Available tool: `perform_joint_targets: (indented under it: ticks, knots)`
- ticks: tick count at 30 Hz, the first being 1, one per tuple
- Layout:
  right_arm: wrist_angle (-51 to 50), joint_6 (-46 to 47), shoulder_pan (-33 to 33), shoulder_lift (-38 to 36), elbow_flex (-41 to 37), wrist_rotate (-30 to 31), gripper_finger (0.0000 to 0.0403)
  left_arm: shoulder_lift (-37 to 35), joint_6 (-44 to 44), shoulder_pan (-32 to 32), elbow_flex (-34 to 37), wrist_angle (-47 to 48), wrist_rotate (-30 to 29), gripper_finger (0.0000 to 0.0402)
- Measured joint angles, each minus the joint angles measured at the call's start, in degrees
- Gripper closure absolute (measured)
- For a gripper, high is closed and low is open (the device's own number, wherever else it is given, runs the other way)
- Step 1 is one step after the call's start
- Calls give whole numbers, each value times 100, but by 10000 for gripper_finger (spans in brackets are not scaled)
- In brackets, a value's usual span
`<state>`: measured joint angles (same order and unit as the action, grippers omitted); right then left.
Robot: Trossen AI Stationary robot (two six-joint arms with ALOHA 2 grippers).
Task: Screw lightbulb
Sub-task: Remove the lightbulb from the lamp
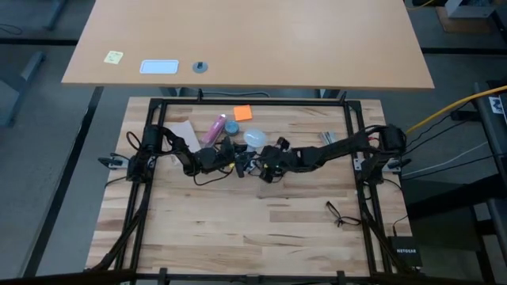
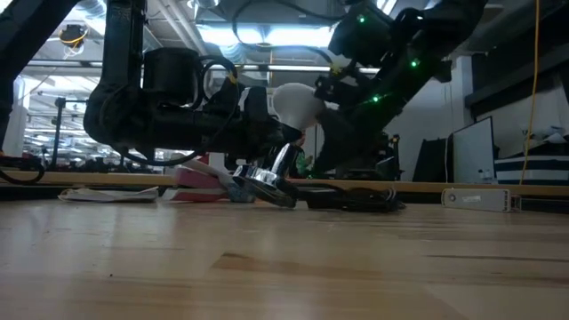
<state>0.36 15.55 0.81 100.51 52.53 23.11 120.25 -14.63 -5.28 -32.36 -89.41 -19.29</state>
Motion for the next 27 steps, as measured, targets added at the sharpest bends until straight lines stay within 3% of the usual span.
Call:
perform_joint_targets:
  ticks: [7, 16, 27]
  knots:
    - [-139, -356, 52, -51, -2, 134, 282, 9, 420, 57, -10, -46, -32, 261]
    - [-201, -492, 106, -51, -2, 581, 282, 34, 1015, -49, -511, 118, -311, 261]
    - [-354, -510, 106, -53, -2, 778, 282, -14, 875, 58, -604, 1254, -318, 261]
